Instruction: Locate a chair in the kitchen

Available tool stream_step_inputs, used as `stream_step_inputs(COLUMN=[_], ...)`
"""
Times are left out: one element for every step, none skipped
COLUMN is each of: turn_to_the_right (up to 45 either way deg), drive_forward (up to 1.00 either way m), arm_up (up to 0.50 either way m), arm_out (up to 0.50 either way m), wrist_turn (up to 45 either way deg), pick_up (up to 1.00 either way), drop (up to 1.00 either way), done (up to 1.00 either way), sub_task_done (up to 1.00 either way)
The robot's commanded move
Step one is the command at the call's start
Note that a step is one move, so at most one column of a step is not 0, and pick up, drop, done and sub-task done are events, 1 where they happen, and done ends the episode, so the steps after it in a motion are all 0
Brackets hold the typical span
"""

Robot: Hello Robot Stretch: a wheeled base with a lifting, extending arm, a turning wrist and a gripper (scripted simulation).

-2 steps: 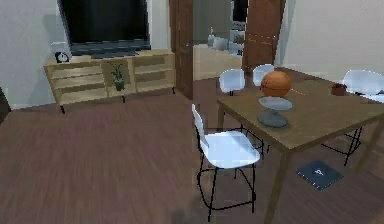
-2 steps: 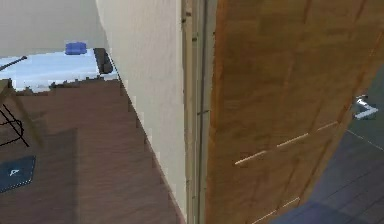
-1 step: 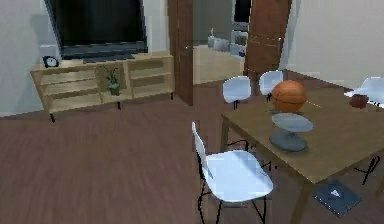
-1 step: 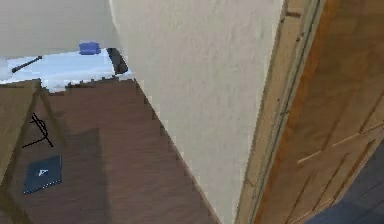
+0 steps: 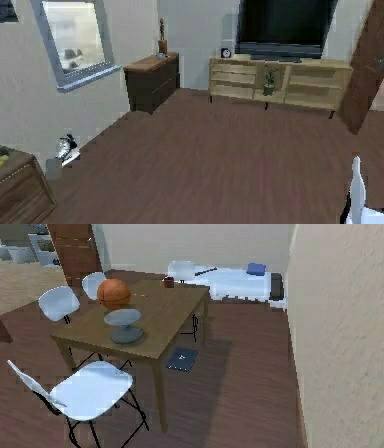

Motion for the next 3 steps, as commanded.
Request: stream_step_inputs(turn_to_the_right=[-18.0, 0.0, 30.0], drive_forward=[0.0, 0.65, 0.0], arm_up=[0.0, 0.0, 0.0], arm_out=[0.0, 0.0, 0.0], wrist_turn=[0.0, 0.0, 0.0], pick_up=[0.0, 0.0, 0.0], drop=[0.0, 0.0, 0.0], done=[0.0, 0.0, 0.0], sub_task_done=[0.0, 0.0, 0.0])
